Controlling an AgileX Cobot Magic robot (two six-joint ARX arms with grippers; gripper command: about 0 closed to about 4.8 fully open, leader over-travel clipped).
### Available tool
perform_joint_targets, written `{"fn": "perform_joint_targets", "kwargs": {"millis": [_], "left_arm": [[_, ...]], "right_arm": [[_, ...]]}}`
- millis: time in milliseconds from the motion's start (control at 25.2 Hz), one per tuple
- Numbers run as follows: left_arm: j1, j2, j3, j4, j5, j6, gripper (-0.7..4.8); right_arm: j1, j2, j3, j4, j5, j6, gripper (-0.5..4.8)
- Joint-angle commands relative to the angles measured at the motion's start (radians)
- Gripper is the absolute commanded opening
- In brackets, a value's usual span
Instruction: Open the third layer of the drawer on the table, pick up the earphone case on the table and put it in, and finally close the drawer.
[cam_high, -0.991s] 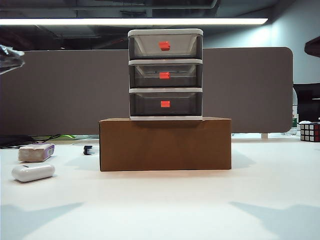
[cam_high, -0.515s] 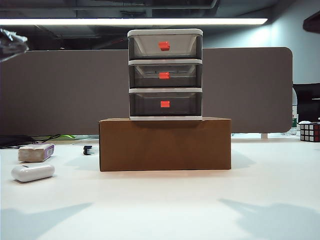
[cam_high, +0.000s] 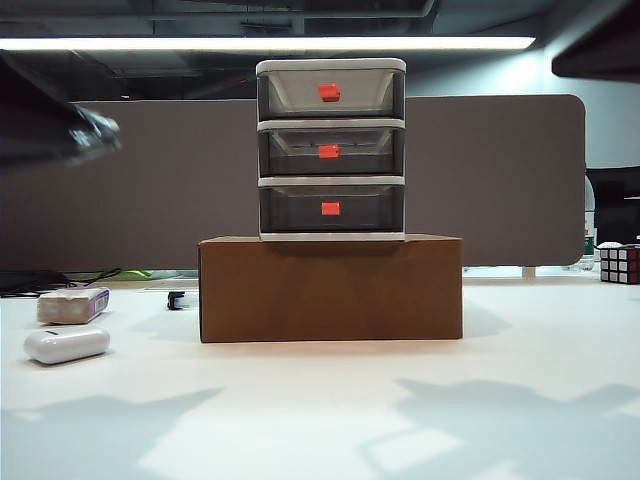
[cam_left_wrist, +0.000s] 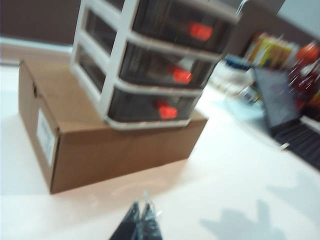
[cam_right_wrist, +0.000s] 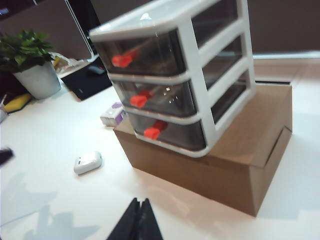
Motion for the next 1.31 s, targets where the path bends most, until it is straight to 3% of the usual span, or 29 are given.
{"fn": "perform_joint_targets", "kwargs": {"millis": [40, 159, 357, 436, 515, 634, 714, 872, 1070, 1308], "left_arm": [[0.000, 0.139, 0.038, 0.080, -0.004, 0.015, -0.01], [0.000, 0.303, 0.068, 0.267, 0.082, 0.014, -0.01], [0.001, 0.454, 0.082, 0.522, 0.082, 0.008, -0.02], [0.000, 0.497, 0.091, 0.571, 0.069, -0.012, -0.02], [-0.016, 0.573, 0.149, 0.507, 0.069, -0.042, -0.02], [-0.138, 0.718, 0.272, 0.449, -0.073, 0.049, -0.02], [-0.208, 0.759, 0.311, 0.449, -0.232, 0.109, -0.02], [-0.285, 0.783, 0.323, 0.451, -0.431, 0.114, -0.02], [-0.311, 0.806, 0.323, 0.466, -0.550, 0.109, -0.02], [-0.317, 0.954, 0.351, 0.584, -0.599, 0.072, -0.02]], "right_arm": [[0.001, 0.022, 0.012, 0.048, -0.008, -0.002, -0.05], [0.000, 0.031, 0.012, 0.077, -0.043, -0.002, -0.06], [0.000, 0.031, 0.012, 0.178, -0.041, -0.002, -0.05], [-0.001, 0.031, 0.012, 0.204, -0.029, -0.006, -0.05], [-0.001, 0.054, 0.018, 0.183, -0.028, -0.026, -0.05], [0.000, 0.151, 0.029, 0.142, -0.032, -0.047, -0.05], [0.000, 0.197, 0.042, 0.140, -0.032, -0.047, -0.06], [-0.002, 0.271, 0.083, 0.139, -0.008, -0.058, -0.06], [0.000, 0.389, 0.153, 0.142, -0.006, -0.106, -0.05], [0.005, 0.590, 0.299, 0.148, -0.061, -0.127, -0.05]]}}
